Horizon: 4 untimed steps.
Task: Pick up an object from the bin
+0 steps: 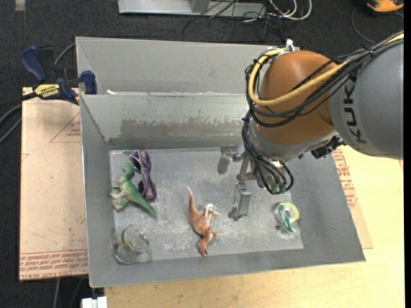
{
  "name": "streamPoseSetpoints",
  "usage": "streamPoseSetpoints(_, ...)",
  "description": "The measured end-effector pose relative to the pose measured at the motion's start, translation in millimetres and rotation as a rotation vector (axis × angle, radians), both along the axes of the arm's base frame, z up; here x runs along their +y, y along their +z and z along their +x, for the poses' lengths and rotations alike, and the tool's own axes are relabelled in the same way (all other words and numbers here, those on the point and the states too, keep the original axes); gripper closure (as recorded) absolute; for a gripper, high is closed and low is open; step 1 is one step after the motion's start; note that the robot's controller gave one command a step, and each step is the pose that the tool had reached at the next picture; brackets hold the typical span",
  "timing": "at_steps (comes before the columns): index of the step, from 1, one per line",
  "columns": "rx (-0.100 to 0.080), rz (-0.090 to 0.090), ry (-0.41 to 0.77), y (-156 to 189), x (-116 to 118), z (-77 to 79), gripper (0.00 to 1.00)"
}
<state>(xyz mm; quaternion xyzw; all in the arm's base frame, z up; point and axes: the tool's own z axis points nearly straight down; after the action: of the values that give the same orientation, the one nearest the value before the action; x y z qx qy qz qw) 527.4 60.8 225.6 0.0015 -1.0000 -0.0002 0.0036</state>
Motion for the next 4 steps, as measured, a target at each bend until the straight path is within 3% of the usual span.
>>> streamPoseSetpoints(1, -0.008, 0.001, -0.003, 4, 0, 1.4, 0.00)
streamPoseSetpoints(2, -0.001, 0.001, 0.097, -67, -16, -41.2, 0.00)
streamPoseSetpoints(3, -0.010, 0.003, 0.050, -83, 17, -26.9, 0.00)
streamPoseSetpoints(4, -0.002, 0.004, 0.183, -118, 66, -18.4, 0.00)
